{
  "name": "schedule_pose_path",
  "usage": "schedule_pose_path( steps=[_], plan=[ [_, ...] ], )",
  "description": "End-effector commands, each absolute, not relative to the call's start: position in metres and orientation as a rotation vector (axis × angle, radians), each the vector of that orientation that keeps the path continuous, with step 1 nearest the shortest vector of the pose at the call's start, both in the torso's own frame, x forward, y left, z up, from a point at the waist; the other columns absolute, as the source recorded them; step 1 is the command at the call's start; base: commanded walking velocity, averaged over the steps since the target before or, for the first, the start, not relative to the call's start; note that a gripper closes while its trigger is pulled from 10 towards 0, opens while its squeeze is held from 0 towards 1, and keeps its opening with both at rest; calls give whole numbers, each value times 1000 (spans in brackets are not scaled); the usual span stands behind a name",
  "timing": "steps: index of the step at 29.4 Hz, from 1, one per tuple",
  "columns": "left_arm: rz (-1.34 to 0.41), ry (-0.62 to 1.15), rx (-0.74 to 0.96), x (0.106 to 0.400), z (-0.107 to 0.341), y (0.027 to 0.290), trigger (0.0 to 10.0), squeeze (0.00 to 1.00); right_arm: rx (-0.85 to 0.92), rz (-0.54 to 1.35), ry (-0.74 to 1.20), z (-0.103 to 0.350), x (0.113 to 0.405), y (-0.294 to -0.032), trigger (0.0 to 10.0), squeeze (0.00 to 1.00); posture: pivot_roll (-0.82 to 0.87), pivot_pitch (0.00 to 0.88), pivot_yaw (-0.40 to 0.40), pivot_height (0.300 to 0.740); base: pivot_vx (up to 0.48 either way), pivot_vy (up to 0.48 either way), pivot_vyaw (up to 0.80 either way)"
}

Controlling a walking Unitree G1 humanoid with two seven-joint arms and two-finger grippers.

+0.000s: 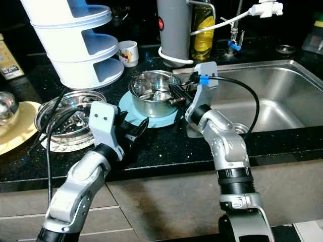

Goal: Kitchen organization

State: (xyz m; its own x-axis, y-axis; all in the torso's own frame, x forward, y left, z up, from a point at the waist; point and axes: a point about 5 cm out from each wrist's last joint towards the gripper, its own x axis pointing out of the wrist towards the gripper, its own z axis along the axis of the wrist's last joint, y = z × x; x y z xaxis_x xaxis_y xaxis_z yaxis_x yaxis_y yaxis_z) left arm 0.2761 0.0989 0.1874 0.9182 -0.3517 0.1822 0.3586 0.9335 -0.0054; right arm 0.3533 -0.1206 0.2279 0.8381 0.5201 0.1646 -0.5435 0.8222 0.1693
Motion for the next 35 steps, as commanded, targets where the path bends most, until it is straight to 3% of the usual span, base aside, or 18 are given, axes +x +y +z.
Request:
schedule_pose_path(
  steps=[1, 11, 24, 27, 35],
  plan=[
    [-364, -177, -43, 278, 186, 99, 10000, 0, 249, 570, -139, 232, 354, -121, 0, 0, -21, 0, 33, 740, 0, 0, 0],
    [-372, -185, -45, 279, 188, 97, 10000, 0, 466, 651, -286, 261, 347, -132, 0, 0, -24, 0, 33, 740, 0, 0, 0],
    [-391, -205, -45, 281, 193, 94, 10000, 0, 668, 601, -351, 270, 350, -153, 0, 0, -23, 0, 33, 740, 0, 0, 0],
    [-397, -216, -50, 282, 197, 93, 10000, 0, 717, 588, -366, 272, 351, -160, 0, 0, -24, 0, 33, 740, 0, 0, -800],
    [-407, -228, -55, 282, 201, 91, 10000, 0, 652, 491, -313, 264, 358, -164, 0, 0, -20, 0, 29, 740, 0, 0, -800]
  ],
)
